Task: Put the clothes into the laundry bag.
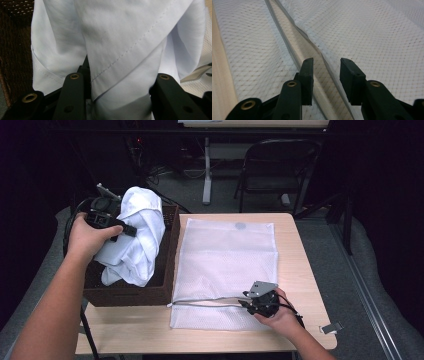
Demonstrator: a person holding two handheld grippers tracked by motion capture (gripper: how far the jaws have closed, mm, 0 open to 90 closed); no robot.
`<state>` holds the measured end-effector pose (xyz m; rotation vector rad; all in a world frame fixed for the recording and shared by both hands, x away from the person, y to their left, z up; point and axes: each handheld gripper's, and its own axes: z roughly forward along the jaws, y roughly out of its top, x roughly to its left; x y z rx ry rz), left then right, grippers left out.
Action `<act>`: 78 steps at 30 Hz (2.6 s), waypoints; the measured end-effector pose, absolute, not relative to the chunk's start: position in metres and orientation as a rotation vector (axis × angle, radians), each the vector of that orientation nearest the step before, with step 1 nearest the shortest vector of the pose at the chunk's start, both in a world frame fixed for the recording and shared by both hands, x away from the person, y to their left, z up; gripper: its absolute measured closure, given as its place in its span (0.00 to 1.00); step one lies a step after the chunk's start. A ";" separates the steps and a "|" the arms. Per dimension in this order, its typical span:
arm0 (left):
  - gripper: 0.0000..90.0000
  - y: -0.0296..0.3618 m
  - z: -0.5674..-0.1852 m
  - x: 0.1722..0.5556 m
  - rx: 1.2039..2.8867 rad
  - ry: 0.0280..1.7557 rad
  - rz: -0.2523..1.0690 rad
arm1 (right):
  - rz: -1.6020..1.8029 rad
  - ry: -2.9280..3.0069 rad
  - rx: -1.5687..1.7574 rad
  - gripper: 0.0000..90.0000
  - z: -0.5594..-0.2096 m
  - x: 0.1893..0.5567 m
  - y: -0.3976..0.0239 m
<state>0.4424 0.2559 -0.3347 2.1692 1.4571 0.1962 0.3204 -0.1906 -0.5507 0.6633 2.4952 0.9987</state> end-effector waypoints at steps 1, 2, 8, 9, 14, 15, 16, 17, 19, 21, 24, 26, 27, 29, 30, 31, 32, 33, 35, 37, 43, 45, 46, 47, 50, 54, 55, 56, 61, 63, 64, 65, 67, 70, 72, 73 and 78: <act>0.68 0.255 -0.335 0.442 2.163 1.454 0.199 | 0.996 2.498 0.664 0.71 -0.552 0.322 -0.189; 0.68 0.255 -0.334 0.442 2.174 1.450 0.194 | 0.990 2.503 0.666 0.70 -0.553 0.323 -0.188; 0.68 0.250 -0.333 0.442 2.180 1.435 0.193 | 1.001 2.486 0.643 0.74 -0.551 0.324 -0.184; 0.68 0.249 -0.333 0.442 2.183 1.430 0.191 | 1.000 2.489 0.638 0.74 -0.551 0.324 -0.183; 0.68 0.244 -0.332 0.440 2.178 1.413 0.187 | 0.957 2.498 0.630 0.68 -0.554 0.326 -0.180; 0.68 0.243 -0.331 0.440 2.185 1.408 0.182 | 0.949 2.495 0.624 0.67 -0.556 0.327 -0.179; 0.68 0.242 -0.331 0.440 2.183 1.405 0.180 | 0.943 2.494 0.616 0.66 -0.557 0.327 -0.178; 0.68 0.241 -0.331 0.440 2.185 1.401 0.180 | 0.935 2.496 0.618 0.65 -0.558 0.328 -0.177; 0.68 0.240 -0.331 0.440 2.184 1.394 0.179 | 0.903 2.491 0.613 0.62 -0.561 0.332 -0.176; 0.68 0.238 -0.330 0.440 2.187 1.386 0.178 | 0.889 2.490 0.619 0.61 -0.564 0.334 -0.174; 0.68 0.235 -0.330 0.440 2.194 1.379 0.173 | 0.862 2.497 0.616 0.59 -0.568 0.339 -0.171; 0.68 0.233 -0.330 0.441 2.198 1.374 0.169 | 0.854 2.494 0.628 0.59 -0.570 0.340 -0.168; 0.68 0.233 -0.330 0.441 2.204 1.366 0.167 | 0.844 2.495 0.613 0.59 -0.571 0.342 -0.168; 0.68 0.231 -0.330 0.441 2.206 1.364 0.161 | 0.839 2.491 0.609 0.59 -0.572 0.344 -0.166; 0.68 0.230 -0.331 0.441 2.206 1.366 0.160 | 0.841 2.486 0.618 0.58 -0.573 0.344 -0.165; 0.68 0.229 -0.331 0.441 2.210 1.356 0.159 | 0.838 2.487 0.619 0.58 -0.573 0.345 -0.164; 0.68 0.228 -0.331 0.441 2.212 1.354 0.159 | 0.841 2.486 0.622 0.58 -0.573 0.345 -0.164; 0.68 0.227 -0.331 0.441 2.215 1.351 0.162 | 0.836 2.480 0.605 0.58 -0.573 0.346 -0.163; 0.68 0.225 -0.331 0.441 2.224 1.339 0.159 | 0.833 2.461 0.601 0.58 -0.572 0.345 -0.162; 0.68 0.222 -0.330 0.440 2.225 1.333 0.156 | 0.849 2.449 0.608 0.58 -0.570 0.344 -0.163; 0.68 0.214 -0.327 0.436 2.235 1.302 0.169 | 0.893 2.410 0.634 0.61 -0.561 0.346 -0.171; 0.68 0.209 -0.326 0.434 2.241 1.284 0.163 | 0.903 2.413 0.619 0.65 -0.557 0.346 -0.172; 0.68 0.207 -0.327 0.434 2.239 1.277 0.165 | 0.906 2.414 0.615 0.66 -0.556 0.346 -0.172; 0.68 0.206 -0.326 0.433 2.250 1.267 0.159 | 0.910 2.413 0.608 0.69 -0.554 0.345 -0.172; 0.68 0.200 -0.327 0.432 2.260 1.251 0.150 | 0.921 2.412 0.597 0.72 -0.548 0.344 -0.170; 0.68 0.194 -0.329 0.431 2.270 1.234 0.142 | 0.933 2.437 0.588 0.81 -0.544 0.345 -0.170; 0.68 0.194 -0.329 0.431 2.270 1.232 0.141 | 0.926 2.444 0.574 0.82 -0.544 0.346 -0.169; 0.68 0.193 -0.329 0.431 2.273 1.228 0.138 | 0.925 2.450 0.577 0.84 -0.544 0.346 -0.170; 0.68 0.188 -0.331 0.429 2.280 1.213 0.131 | 0.949 2.470 0.583 0.92 -0.541 0.349 -0.172; 0.68 0.186 -0.332 0.429 2.283 1.205 0.129 | 0.959 2.477 0.580 0.94 -0.540 0.349 -0.172; 0.68 0.186 -0.333 0.429 2.290 1.201 0.128 | 0.961 2.483 0.581 0.95 -0.539 0.350 -0.172; 0.68 0.184 -0.334 0.428 2.286 1.202 0.130 | 0.965 2.486 0.575 0.97 -0.539 0.351 -0.172; 0.68 0.183 -0.335 0.428 2.295 1.191 0.127 | 0.972 2.490 0.587 0.98 -0.537 0.351 -0.172; 0.68 0.180 -0.336 0.426 2.305 1.183 0.126 | 0.984 2.486 0.581 0.98 -0.535 0.352 -0.172; 0.68 0.179 -0.335 0.425 2.308 1.173 0.127 | 0.992 2.484 0.594 0.98 -0.533 0.354 -0.173; 0.68 0.178 -0.335 0.425 2.308 1.165 0.127 | 0.991 2.483 0.591 0.98 -0.532 0.355 -0.174; 0.68 0.173 -0.335 0.423 2.310 1.147 0.127 | 0.987 2.483 0.589 0.98 -0.526 0.360 -0.174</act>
